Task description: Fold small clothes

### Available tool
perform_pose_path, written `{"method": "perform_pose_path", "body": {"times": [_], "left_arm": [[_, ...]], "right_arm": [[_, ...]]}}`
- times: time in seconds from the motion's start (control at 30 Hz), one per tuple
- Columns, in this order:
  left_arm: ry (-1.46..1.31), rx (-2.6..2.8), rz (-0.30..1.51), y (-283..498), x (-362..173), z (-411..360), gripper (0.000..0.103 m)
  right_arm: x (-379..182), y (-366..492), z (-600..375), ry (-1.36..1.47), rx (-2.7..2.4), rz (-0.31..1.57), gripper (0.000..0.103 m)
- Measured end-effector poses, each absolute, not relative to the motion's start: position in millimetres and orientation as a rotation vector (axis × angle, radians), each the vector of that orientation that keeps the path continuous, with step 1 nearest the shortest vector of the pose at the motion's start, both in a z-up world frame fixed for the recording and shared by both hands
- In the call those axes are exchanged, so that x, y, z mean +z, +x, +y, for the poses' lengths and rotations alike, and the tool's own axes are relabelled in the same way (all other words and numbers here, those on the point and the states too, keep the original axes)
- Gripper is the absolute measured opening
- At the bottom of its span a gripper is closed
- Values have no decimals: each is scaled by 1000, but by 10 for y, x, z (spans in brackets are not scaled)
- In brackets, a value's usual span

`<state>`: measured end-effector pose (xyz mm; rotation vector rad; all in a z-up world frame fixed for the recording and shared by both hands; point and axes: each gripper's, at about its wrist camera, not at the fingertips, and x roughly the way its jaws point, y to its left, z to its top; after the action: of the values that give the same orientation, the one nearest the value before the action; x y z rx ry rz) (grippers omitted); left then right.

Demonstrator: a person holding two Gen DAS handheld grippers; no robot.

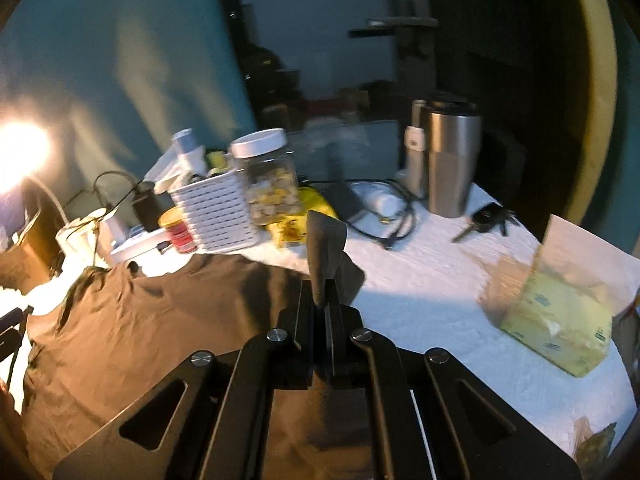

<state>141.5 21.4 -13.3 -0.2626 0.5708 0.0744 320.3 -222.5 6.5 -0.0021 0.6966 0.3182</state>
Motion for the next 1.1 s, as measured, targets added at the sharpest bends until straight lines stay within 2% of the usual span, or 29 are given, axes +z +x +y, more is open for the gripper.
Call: {"method": "perform_pose_path", "body": {"times": [0.4,0.7,0.77,0.8,0.83,0.9,1.1], "left_arm": [[-298,64,563,1244,-183,434,102],[-304,69,579,1206,-225,481,102],[-301,68,579,1204,-222,470,102],[-298,67,580,1206,-219,460,102],[-295,67,581,1207,-215,443,102],[-286,63,584,1221,-205,403,102],[-253,51,593,1250,-175,217,102]], "right_arm": [[-215,3027,-1435,-108,416,793,5],[-541,2990,-1114,-122,481,977,5],[-590,2950,-1042,-145,501,1019,9],[-607,2929,-1022,-151,515,1035,17],[-626,2890,-990,-157,543,1053,30],[-634,2802,-950,-175,593,1072,46],[-398,2627,-1154,-198,598,1028,47]]}}
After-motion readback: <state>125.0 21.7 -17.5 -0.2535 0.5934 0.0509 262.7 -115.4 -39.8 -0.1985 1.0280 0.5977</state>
